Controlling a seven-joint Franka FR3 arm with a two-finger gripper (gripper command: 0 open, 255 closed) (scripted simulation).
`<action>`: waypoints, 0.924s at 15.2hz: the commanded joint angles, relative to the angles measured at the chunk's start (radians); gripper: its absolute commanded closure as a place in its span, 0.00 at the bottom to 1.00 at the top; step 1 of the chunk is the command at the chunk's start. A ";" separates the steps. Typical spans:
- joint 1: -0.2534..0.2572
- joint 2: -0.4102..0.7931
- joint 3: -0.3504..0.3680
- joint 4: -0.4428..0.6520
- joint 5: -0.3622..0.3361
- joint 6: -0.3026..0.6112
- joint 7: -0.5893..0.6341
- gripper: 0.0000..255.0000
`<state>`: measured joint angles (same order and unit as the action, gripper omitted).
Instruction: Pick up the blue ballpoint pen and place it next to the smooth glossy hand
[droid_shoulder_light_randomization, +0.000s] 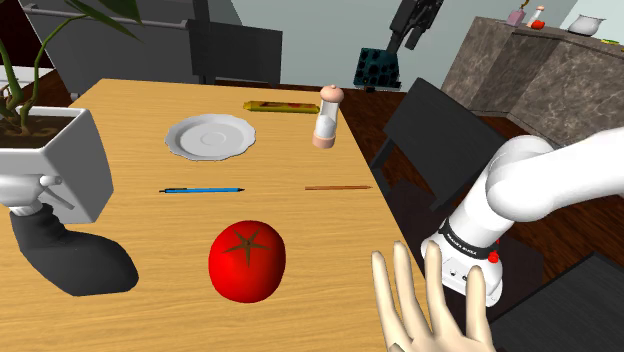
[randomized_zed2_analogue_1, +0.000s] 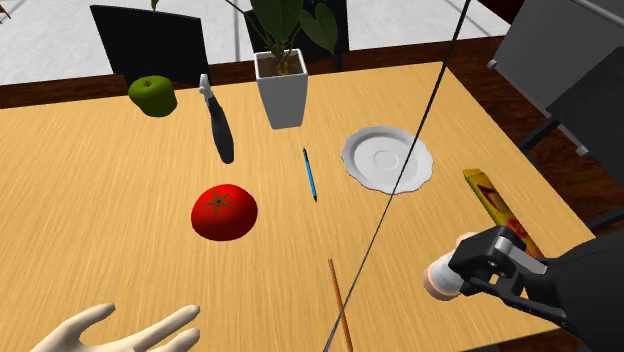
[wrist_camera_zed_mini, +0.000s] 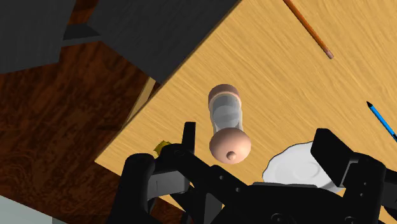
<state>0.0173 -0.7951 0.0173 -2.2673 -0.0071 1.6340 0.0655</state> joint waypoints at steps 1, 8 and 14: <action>0.000 0.000 0.000 0.000 0.000 0.000 0.000 0.00; 0.064 0.212 0.060 0.047 0.018 0.122 -0.044 0.00; 0.111 0.400 0.116 0.117 0.019 0.203 -0.077 0.00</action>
<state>0.1200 -0.4224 0.1234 -2.1574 0.0122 1.8234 -0.0060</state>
